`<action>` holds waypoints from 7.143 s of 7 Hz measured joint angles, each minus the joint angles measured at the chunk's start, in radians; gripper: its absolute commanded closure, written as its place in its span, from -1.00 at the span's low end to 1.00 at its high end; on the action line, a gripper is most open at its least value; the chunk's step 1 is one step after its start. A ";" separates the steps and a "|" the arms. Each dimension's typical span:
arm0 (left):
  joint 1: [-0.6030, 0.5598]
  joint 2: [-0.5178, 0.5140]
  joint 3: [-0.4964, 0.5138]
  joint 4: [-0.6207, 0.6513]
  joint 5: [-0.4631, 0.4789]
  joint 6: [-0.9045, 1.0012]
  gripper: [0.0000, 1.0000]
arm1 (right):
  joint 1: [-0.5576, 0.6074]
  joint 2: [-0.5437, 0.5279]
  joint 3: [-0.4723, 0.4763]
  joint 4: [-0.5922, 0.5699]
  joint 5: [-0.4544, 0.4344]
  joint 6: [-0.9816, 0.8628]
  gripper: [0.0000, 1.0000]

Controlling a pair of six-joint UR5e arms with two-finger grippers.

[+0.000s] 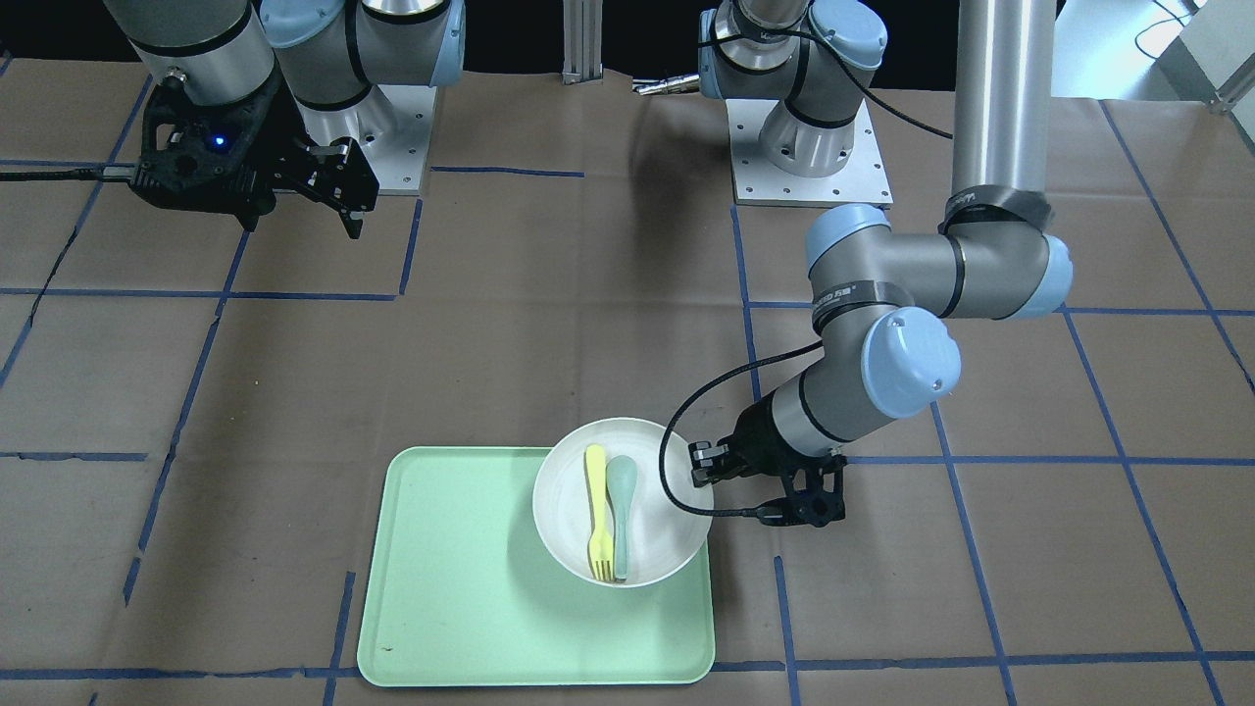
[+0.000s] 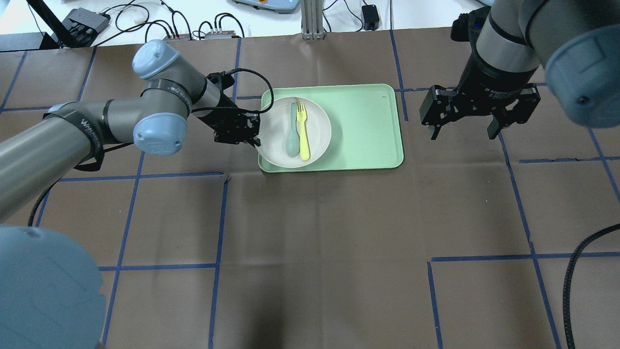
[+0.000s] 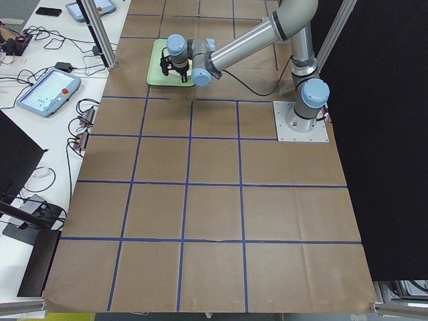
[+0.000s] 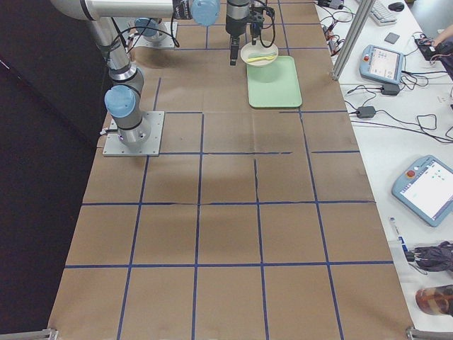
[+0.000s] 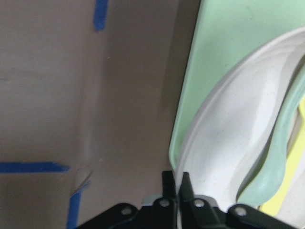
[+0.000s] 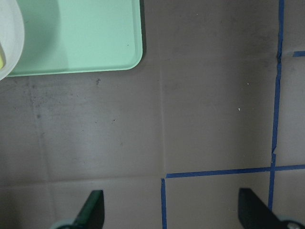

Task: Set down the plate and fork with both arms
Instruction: 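Slide the white plate with the left gripper onto the mint-green tray, then release the plate and raise the left gripper back toward rest, then move the right gripper over the plate above the yellow fork, then lower the right gripper and grasp the yellow fork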

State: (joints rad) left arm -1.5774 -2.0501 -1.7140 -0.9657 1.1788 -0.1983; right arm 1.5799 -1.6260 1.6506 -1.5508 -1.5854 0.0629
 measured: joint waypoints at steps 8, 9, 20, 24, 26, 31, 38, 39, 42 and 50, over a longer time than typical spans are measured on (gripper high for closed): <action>-0.080 -0.164 0.174 0.009 0.005 -0.130 -0.21 | -0.001 0.000 0.001 0.000 0.002 0.000 -1.00; -0.083 -0.171 0.177 0.009 0.008 -0.132 -0.62 | -0.001 0.000 0.000 0.000 0.002 0.000 -1.00; -0.095 0.387 0.225 -0.629 0.384 0.077 -0.99 | 0.004 0.001 0.001 -0.004 0.007 -0.003 -1.00; -0.084 0.497 0.121 -0.659 0.385 0.190 -0.99 | 0.013 0.013 -0.015 -0.039 0.005 -0.001 -1.00; -0.084 0.499 0.096 -0.654 0.392 0.193 -0.99 | 0.040 0.074 -0.053 -0.088 0.011 0.037 -1.00; -0.083 0.499 0.093 -0.650 0.394 0.186 -0.99 | 0.250 0.469 -0.383 -0.142 0.006 0.199 -1.00; -0.079 0.491 0.092 -0.650 0.395 0.186 -0.99 | 0.266 0.755 -0.424 -0.435 -0.004 0.241 -0.29; -0.079 0.491 0.091 -0.650 0.395 0.187 -0.99 | 0.264 0.772 -0.423 -0.445 -0.004 0.238 -0.27; -0.079 0.492 0.091 -0.650 0.395 0.187 -0.99 | 0.262 0.811 -0.420 -0.457 -0.004 0.231 -0.12; -0.079 0.491 0.091 -0.650 0.395 0.187 -0.99 | 0.265 0.841 -0.412 -0.459 0.006 0.229 0.07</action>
State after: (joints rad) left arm -1.6567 -1.5588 -1.6229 -1.6153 1.5739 -0.0116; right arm 1.8454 -0.7848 1.2384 -2.0096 -1.5796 0.2922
